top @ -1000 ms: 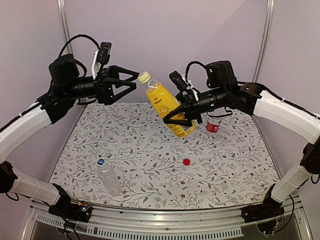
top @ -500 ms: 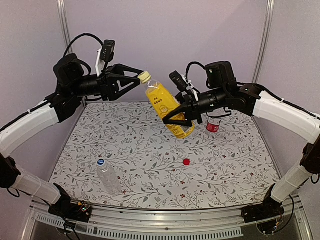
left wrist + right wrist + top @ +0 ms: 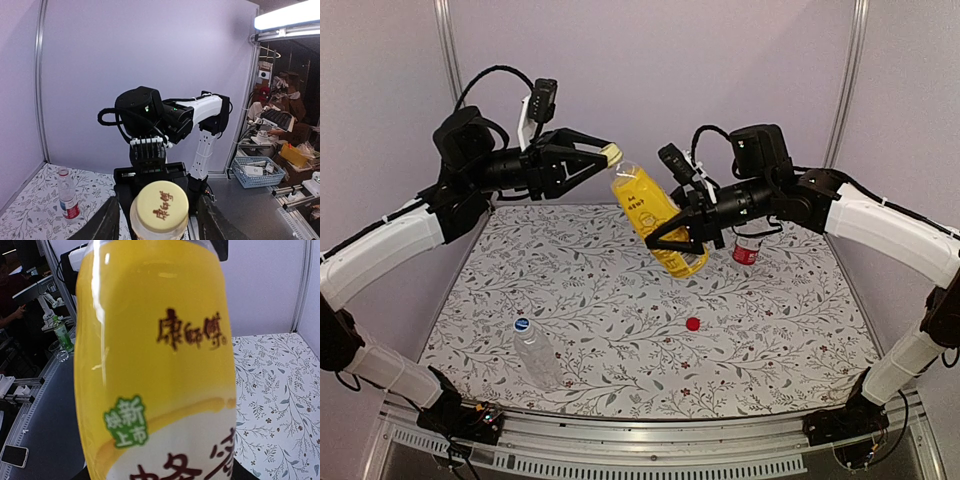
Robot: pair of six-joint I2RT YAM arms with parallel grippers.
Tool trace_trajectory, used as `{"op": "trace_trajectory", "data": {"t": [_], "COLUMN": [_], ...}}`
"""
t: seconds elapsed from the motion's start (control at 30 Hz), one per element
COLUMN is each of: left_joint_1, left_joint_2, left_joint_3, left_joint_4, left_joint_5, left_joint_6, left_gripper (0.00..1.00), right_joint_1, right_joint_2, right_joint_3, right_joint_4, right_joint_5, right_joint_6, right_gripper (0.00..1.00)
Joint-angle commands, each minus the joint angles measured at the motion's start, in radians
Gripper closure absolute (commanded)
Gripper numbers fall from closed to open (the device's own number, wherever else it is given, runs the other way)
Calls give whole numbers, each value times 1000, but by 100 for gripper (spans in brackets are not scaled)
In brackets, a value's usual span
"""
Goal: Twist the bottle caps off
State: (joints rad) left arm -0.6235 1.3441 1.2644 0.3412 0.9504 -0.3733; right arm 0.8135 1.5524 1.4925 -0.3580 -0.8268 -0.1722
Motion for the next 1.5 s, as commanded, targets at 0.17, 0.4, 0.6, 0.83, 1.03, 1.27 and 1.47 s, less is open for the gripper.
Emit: {"op": "trace_trajectory", "data": {"t": [0.17, 0.4, 0.6, 0.83, 1.03, 1.27, 1.47], "left_joint_1": [-19, -21, -21, -21, -23, -22, -23], "left_joint_2": [23, 25, 32, 36, 40, 32, 33], "left_joint_3": [33, 28, 27, 19, 11, 6, 0], "left_joint_4": [42, 62, 63, 64, 83, 92, 91], "left_joint_5": [19, 23, 25, 27, 27, 24, 24], "left_joint_6": [-26, -43, -46, -50, -64, -70, -70], "left_gripper": [51, 52, 55, 60, 64, 64, 68], "right_joint_1": [4, 4, 4, 4, 4, 4, 4], "right_joint_2": [12, 16, 17, 15, 15, 14, 12], "right_joint_3": [-11, -14, -13, -14, -19, -24, -25], "right_joint_4": [7, -1, -1, -3, -5, -12, -12], "right_joint_5": [-5, 9, 10, 14, 28, 38, 37], "right_joint_6": [0, -7, -7, -9, -9, -13, -14], "right_gripper": [63, 63, 64, 64, 64, 64, 64]}}
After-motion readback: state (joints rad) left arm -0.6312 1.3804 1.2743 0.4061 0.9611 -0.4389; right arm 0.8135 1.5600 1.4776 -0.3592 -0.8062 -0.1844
